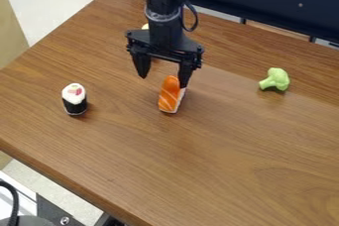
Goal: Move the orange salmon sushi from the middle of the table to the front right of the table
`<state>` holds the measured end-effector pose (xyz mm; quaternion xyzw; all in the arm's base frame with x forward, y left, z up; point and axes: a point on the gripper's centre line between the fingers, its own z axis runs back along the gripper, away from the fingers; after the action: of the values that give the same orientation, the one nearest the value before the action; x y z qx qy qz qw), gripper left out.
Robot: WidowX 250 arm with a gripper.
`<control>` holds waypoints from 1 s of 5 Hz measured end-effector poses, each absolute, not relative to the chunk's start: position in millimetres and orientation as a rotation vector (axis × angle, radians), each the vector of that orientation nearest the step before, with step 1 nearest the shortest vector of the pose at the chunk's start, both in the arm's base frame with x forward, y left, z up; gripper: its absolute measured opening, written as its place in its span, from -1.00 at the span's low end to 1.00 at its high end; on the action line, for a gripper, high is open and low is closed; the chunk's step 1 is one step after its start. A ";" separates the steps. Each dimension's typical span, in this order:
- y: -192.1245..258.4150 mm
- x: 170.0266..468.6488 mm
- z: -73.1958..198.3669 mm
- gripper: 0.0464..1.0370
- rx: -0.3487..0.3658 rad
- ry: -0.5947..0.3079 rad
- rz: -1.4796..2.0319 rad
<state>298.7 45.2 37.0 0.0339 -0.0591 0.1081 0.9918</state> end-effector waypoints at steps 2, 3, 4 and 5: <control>46.5 303.4 24.2 0.94 -0.022 -0.023 0.175; 46.8 306.5 20.1 0.94 -0.019 -0.037 0.192; 46.4 304.5 13.6 0.94 -0.013 -0.050 0.198; 45.5 301.7 7.0 0.94 -0.015 -0.058 0.184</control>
<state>301.7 45.5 7.0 -0.0075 -0.0290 0.0917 0.9953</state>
